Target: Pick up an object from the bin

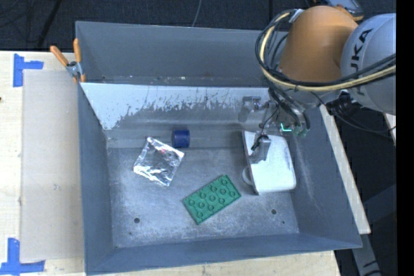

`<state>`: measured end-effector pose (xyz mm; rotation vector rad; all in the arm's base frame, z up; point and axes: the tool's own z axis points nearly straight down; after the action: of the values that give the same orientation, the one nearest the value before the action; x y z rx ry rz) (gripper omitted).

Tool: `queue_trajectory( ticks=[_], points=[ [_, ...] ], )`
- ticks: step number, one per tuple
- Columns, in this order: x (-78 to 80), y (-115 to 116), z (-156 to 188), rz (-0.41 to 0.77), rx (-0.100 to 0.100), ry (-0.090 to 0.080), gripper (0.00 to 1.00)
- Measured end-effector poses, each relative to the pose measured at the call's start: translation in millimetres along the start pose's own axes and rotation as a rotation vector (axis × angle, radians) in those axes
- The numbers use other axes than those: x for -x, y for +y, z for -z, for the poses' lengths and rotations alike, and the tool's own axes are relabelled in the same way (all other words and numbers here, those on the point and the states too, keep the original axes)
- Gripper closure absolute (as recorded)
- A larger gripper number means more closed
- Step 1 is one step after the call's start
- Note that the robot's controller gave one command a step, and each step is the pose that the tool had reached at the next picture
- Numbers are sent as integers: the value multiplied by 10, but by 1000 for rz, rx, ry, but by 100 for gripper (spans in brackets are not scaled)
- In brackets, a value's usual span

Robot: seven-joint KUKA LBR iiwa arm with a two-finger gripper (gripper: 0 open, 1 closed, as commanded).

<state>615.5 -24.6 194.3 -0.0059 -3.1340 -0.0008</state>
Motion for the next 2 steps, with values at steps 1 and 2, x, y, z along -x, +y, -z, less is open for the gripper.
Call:
queue_trajectory(
  ticks=[1,2],
  points=[
    [-402,274,-1280,267,-1,-2,0],
    [-374,273,-1224,266,-2,-12,100]
  ],
)
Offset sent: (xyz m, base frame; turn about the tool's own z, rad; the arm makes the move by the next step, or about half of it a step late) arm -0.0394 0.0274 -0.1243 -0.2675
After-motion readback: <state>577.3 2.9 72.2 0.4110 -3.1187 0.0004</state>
